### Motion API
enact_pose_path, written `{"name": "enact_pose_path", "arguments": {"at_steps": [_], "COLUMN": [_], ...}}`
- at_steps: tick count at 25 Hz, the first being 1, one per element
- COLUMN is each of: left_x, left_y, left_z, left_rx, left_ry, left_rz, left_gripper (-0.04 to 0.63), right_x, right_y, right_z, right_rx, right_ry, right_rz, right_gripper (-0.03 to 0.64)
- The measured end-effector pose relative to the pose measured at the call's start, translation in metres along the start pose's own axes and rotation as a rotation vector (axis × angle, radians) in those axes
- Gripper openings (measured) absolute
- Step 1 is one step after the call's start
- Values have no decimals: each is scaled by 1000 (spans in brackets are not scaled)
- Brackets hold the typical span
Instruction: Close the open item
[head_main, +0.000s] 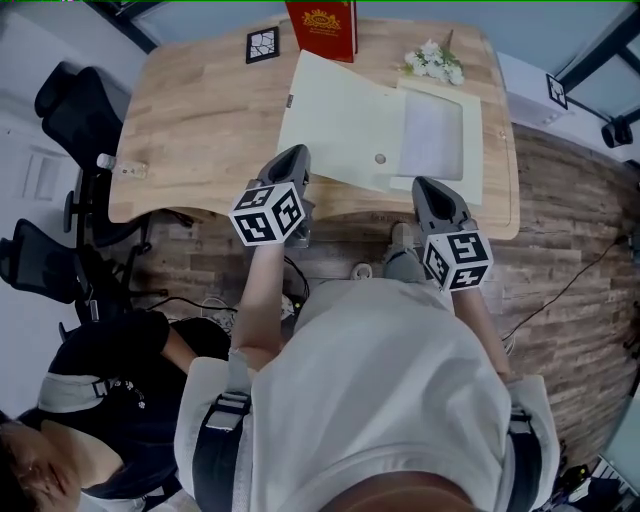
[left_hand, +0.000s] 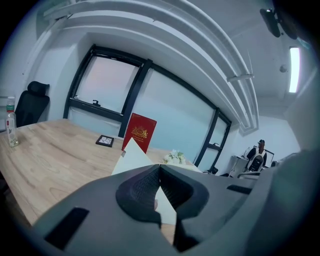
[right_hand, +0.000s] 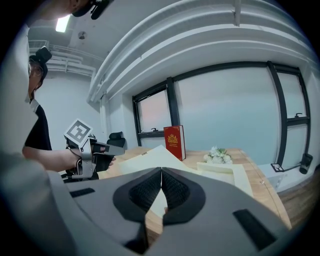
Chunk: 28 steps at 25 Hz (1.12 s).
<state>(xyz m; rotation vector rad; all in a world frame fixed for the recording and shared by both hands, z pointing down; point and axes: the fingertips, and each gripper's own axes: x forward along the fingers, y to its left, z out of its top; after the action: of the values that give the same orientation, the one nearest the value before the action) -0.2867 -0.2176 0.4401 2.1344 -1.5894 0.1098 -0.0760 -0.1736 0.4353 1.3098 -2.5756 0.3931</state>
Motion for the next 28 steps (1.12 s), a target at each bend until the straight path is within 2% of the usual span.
{"name": "enact_pose_path", "arguments": {"at_steps": [10,19,25,27,28], "left_x": [14,33,59,69,73], "left_y": [29,66,81,85,86], "left_z": [22,29,25,23,22], "left_rx": [-3,49,60,68,68], "left_ry": [23,112,197,232,250], "left_rz": [54,102,56,34,22], "left_gripper": [21,21,21,57,108], "right_x": [21,37,42,43,44], "right_y": [-20,-24,-30,-34,-36], "right_z": [10,14,10,10,9], "right_rx": [-40,-55,-58,-58,-58], "right_ry": [18,24,40,45,48], "right_rz": [91,143,154,154,154], "right_gripper": [20,18,18,19,20]}}
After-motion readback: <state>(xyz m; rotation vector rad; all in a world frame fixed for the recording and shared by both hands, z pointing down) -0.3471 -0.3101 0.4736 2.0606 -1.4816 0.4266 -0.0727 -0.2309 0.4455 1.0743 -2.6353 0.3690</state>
